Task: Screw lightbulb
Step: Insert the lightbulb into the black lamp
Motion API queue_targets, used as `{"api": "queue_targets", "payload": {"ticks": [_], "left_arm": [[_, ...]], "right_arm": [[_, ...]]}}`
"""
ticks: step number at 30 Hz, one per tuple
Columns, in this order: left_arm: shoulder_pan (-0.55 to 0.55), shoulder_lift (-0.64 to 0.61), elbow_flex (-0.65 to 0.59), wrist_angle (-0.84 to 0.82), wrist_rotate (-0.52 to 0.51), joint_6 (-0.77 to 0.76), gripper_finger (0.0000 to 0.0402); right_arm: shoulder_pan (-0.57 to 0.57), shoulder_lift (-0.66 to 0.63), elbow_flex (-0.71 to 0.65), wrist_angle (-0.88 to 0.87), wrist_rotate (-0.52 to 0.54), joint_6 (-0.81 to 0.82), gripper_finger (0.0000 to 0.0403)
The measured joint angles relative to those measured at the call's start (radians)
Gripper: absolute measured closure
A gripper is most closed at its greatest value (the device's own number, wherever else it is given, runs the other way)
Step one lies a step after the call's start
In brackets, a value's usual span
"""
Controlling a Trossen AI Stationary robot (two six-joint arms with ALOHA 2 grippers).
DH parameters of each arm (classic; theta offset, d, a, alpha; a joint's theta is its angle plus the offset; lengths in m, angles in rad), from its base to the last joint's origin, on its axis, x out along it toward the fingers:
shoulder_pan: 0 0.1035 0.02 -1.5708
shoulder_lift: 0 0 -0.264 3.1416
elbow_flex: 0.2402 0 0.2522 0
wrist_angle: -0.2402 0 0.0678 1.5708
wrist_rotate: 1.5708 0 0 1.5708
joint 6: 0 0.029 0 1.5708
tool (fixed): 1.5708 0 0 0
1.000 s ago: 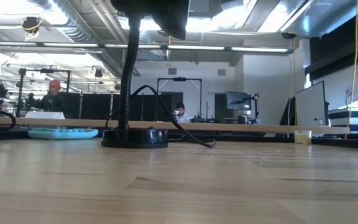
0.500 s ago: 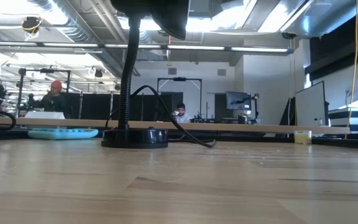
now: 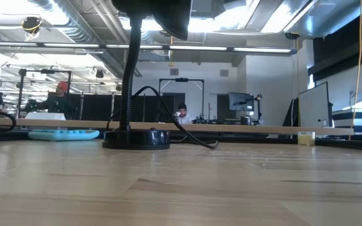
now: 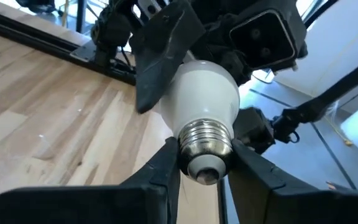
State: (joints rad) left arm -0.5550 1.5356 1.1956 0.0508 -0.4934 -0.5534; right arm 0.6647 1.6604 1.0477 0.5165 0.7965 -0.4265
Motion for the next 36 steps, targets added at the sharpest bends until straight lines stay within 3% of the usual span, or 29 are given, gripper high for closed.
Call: {"api": "queue_targets", "payload": {"ticks": [7,14,19,31,36], "left_arm": [[-0.001,-0.012,0.001,-0.004,-0.004,-0.011,0.0312],[0.001,-0.029,0.001,-0.004,0.025,-0.059,0.0312],[0.004,-0.03,0.001,0.011,0.042,-0.097,0.0312],[0.004,-0.031,0.001,0.022,0.041,-0.125,0.0312],[0.004,-0.031,0.001,0.021,0.041,-0.127,0.0312]], "right_arm": [[0.051,-0.021,0.0,-0.014,0.146,-0.157,0.0088],[0.104,-0.031,0.0,-0.016,0.209,-0.689,0.0087],[0.1,-0.031,0.0,0.02,0.19,-0.911,0.0087],[0.092,-0.03,0.0,0.059,0.112,-1.097,0.0086],[0.092,-0.029,0.0,0.059,0.11,-1.101,0.0087]]}}
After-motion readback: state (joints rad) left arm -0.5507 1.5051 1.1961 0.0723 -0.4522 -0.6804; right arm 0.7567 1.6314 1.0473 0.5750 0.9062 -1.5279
